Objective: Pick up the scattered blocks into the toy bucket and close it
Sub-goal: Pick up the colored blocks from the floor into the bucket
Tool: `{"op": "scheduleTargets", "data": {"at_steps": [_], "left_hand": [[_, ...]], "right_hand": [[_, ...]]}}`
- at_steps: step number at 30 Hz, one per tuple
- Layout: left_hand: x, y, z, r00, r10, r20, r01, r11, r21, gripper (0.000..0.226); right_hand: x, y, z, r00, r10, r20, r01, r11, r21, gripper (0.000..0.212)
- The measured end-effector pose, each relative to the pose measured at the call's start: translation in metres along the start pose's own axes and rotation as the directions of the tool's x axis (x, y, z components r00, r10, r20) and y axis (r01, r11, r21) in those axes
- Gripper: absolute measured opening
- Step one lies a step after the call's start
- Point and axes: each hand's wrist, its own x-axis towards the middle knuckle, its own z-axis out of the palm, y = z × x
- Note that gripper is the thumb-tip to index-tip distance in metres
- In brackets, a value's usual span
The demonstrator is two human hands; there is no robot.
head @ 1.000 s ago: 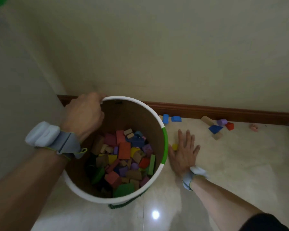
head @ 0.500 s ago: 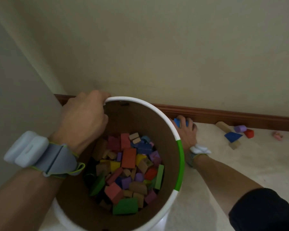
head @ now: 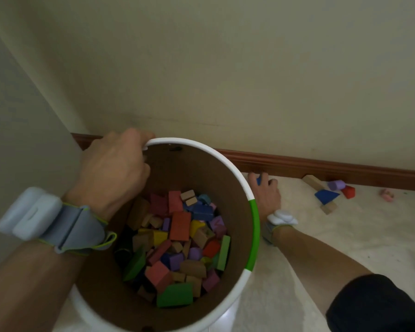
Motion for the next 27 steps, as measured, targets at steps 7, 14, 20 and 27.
{"op": "scheduleTargets", "data": {"at_steps": [7, 14, 20, 27], "left_hand": [[0.000, -0.001, 0.002, 1.000, -0.006, -0.010, 0.006, 1.000, 0.018, 0.037], [-0.001, 0.000, 0.003, 0.999, 0.014, -0.030, -0.013, 1.000, 0.011, 0.036], [-0.001, -0.001, 0.004, 1.000, -0.016, -0.002, 0.016, 1.000, 0.002, 0.040], [-0.014, 0.002, 0.004, 0.999, -0.022, -0.026, 0.022, 1.000, -0.003, 0.039]], "right_hand": [[-0.022, -0.001, -0.020, 0.984, -0.053, 0.173, 0.076, 0.989, -0.126, 0.049], [-0.072, 0.009, -0.011, 0.991, 0.109, 0.080, -0.102, 0.991, -0.093, 0.053], [-0.110, 0.020, -0.005, 0.999, -0.043, -0.028, 0.042, 0.999, -0.032, 0.046], [-0.130, 0.035, -0.001, 0.979, -0.166, -0.121, 0.155, 0.983, -0.096, 0.044]]}}
